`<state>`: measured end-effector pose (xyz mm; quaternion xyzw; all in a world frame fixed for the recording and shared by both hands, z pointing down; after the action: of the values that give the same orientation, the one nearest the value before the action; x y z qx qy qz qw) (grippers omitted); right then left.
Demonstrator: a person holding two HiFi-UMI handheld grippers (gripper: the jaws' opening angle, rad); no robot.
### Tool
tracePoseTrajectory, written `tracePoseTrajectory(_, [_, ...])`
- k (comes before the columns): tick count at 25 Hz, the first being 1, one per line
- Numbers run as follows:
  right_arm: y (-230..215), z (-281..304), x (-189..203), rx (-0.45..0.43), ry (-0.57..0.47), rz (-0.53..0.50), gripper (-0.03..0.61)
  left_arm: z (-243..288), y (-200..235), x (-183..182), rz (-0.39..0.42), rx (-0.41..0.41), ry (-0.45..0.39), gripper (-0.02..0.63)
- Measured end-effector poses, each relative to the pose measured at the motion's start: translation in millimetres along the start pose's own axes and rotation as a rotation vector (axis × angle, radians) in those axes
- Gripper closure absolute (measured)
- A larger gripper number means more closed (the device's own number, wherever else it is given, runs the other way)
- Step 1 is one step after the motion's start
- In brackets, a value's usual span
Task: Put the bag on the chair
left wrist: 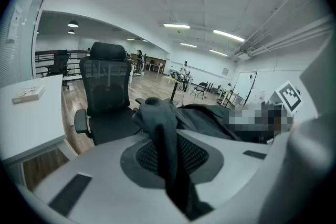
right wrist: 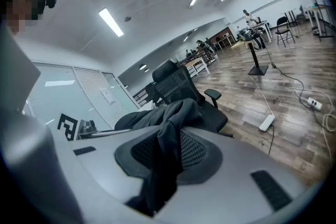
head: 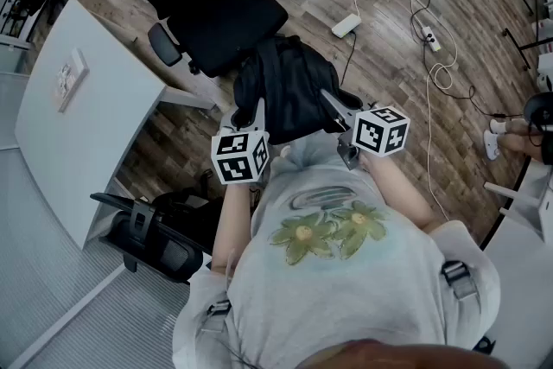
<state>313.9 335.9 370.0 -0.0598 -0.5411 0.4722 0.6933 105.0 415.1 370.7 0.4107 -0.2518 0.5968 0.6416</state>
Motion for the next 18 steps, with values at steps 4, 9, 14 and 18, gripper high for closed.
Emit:
tracePoseTrajectory(4, [3.4,0.0,1.1,0.005,0.011,-0.005,0.492,-3.8,1.5,2.1,-0.018,0.000,-0.005,0.553])
tracePoseTrajectory(9, [3.8,10.6,-2.8,0.012,0.032,-0.009,0.492,1.0,9.4,-0.4,-0.025,-0.006,0.002,0.553])
tracePoseTrajectory(14, [-6.8,29.0,-8.7,0.013,0.053,0.004,0.492,18.7,20.0,-3.2,-0.038,-0.013,0.026,0.553])
tracePoseTrajectory(18, [-17.6,50.3,-18.6,0.020,0.088,-0.005,0.492,38.6,31.6,-10.2,-0.047,-0.020,0.058,0.552])
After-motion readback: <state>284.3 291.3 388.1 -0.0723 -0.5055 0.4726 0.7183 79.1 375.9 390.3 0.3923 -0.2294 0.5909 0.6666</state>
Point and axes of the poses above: the fingertips, and each gripper's own axes: z forward along the fingers, y to its left, x out of its underside, the point moved 6 cm from there along -z, backward along the fingers, and after that the axes turned 3 degrees about z, right-handed, at the moved point
